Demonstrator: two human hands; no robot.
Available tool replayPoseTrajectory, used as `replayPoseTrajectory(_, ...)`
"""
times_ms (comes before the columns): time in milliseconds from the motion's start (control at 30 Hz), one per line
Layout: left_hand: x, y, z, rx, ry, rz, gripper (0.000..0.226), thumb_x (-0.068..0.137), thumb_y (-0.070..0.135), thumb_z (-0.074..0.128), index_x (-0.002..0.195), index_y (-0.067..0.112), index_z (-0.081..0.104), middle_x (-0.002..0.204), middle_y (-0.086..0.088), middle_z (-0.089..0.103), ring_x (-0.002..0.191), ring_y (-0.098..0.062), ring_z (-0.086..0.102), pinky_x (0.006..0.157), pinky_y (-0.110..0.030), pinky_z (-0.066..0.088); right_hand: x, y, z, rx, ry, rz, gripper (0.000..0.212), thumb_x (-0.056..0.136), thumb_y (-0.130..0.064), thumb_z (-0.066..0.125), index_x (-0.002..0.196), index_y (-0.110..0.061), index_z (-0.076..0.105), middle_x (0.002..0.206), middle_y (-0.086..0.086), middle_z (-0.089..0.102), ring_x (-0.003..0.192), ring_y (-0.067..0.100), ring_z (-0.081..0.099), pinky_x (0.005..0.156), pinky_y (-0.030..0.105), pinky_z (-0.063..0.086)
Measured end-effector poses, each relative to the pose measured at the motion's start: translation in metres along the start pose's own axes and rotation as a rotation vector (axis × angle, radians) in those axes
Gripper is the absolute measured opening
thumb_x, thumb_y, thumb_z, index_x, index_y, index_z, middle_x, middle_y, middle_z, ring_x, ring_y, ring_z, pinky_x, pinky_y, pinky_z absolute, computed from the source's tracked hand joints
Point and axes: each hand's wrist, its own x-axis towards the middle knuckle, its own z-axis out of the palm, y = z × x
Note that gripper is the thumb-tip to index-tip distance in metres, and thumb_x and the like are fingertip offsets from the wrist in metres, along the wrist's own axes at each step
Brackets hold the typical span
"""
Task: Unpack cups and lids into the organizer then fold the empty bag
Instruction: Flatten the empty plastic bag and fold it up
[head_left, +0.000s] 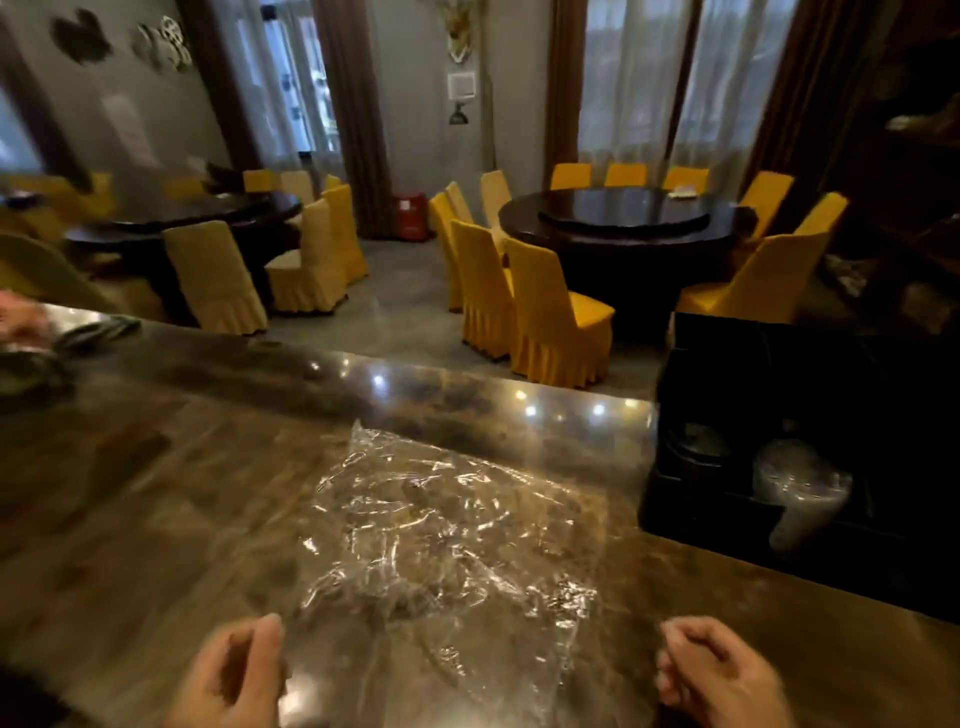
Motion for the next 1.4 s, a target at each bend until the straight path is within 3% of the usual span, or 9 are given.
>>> replayPoseTrajectory(167, 0.034, -0.035, -0.017, 0.066, 0.051, -0.196, 0.018, 0.092, -0.004, 0.063, 0.109, -0.002, 0.063, 0.100, -0.020, 0.065, 0.077, -0.010, 0.064, 0.058, 0.000, 0.044, 0.009, 0.028, 0.052, 0.008, -0.103, 0.044, 0.017, 0.097, -0.003, 0.054, 0.096, 0.009, 0.067, 0.078, 0.021, 0.068, 0.065, 0.029, 0.058, 0.048, 0.028, 0.048)
replayPoseTrajectory(267, 0.052, -0.043, -0.017, 0.006, -0.255, -0.376, 0.029, 0.090, 0.003, 0.069, 0.118, 0.000, 0.061, 0.106, -0.020, 0.068, 0.089, -0.032, 0.065, 0.076, -0.031, 0.053, 0.014, 0.038, 0.068, -0.011, -0.029, -0.023, 0.019, 0.092, -0.017, 0.061, 0.092, -0.004, 0.075, 0.089, 0.014, 0.078, 0.086, 0.031, 0.069, 0.073, 0.036, 0.055)
replayPoseTrajectory(400, 0.043, -0.065, -0.012, 0.019, -0.622, -0.392, 0.047, 0.074, -0.008, 0.079, 0.109, 0.018, 0.061, 0.095, -0.007, 0.068, 0.076, -0.016, 0.062, 0.070, -0.026, 0.053, 0.001, 0.050, 0.078, -0.076, -0.131, -0.063, 0.036, 0.069, -0.023, 0.072, 0.103, -0.013, 0.069, 0.102, 0.009, 0.079, 0.091, 0.017, 0.075, 0.079, 0.022, 0.058)
replayPoseTrajectory(467, 0.036, -0.073, -0.010, 0.013, -0.526, -0.383, 0.040, 0.072, -0.007, 0.078, 0.104, 0.014, 0.064, 0.086, -0.008, 0.070, 0.068, -0.012, 0.061, 0.067, -0.028, 0.052, -0.004, 0.060, 0.090, -0.303, -0.154, -0.095, 0.053, 0.057, -0.021, 0.084, 0.107, -0.023, 0.068, 0.101, -0.010, 0.079, 0.093, 0.000, 0.072, 0.081, 0.008, 0.052)
replayPoseTrajectory(567, 0.025, -0.072, -0.002, -0.068, -0.430, -0.417, 0.022, 0.077, -0.005, 0.076, 0.094, 0.006, 0.069, 0.065, -0.007, 0.070, 0.056, -0.013, 0.063, 0.052, -0.023, 0.051, -0.014, 0.075, 0.105, -0.376, -0.229, -0.112, 0.059, 0.062, 0.005, 0.085, 0.111, -0.020, 0.063, 0.096, -0.009, 0.079, 0.089, 0.000, 0.073, 0.077, 0.013, 0.056)
replayPoseTrajectory(867, 0.024, -0.075, 0.008, -0.347, -0.370, -0.580, 0.006, 0.083, -0.003, 0.074, 0.089, -0.002, 0.072, 0.077, -0.023, 0.074, 0.060, -0.020, 0.066, 0.061, -0.028, 0.058, -0.024, 0.067, 0.124, -0.478, -0.024, -0.257, 0.018, 0.071, -0.005, 0.084, 0.079, -0.020, 0.078, 0.073, -0.015, 0.075, 0.075, 0.014, 0.071, 0.061, 0.016, 0.050)
replayPoseTrajectory(1133, 0.026, -0.071, 0.016, -0.468, -0.298, -0.650, 0.024, 0.078, -0.011, 0.074, 0.096, 0.000, 0.064, 0.069, -0.014, 0.072, 0.054, -0.016, 0.063, 0.056, -0.026, 0.057, -0.018, 0.066, 0.107, -0.480, -0.051, -0.299, 0.025, 0.077, -0.002, 0.079, 0.083, -0.026, 0.078, 0.077, -0.007, 0.077, 0.068, 0.002, 0.070, 0.064, 0.013, 0.054)
replayPoseTrajectory(1267, 0.041, -0.076, -0.006, -0.355, -0.310, -0.616, 0.030, 0.073, -0.014, 0.074, 0.095, 0.004, 0.066, 0.070, -0.015, 0.073, 0.056, -0.018, 0.066, 0.051, -0.027, 0.054, 0.006, 0.040, 0.077, -0.370, 0.189, -0.316, 0.025, 0.080, 0.006, 0.073, 0.092, -0.016, 0.076, 0.072, 0.003, 0.075, 0.061, -0.002, 0.066, 0.060, 0.001, 0.048)
replayPoseTrajectory(1400, 0.026, -0.068, -0.012, -0.366, -0.410, -0.642, 0.032, 0.071, -0.014, 0.075, 0.096, 0.003, 0.065, 0.072, -0.016, 0.073, 0.059, -0.019, 0.067, 0.052, -0.027, 0.054, 0.037, 0.018, 0.064, -0.310, 0.296, -0.280, 0.027, 0.082, -0.002, 0.075, 0.104, -0.017, 0.070, 0.102, 0.017, 0.072, 0.074, -0.002, 0.067, 0.071, 0.007, 0.053)
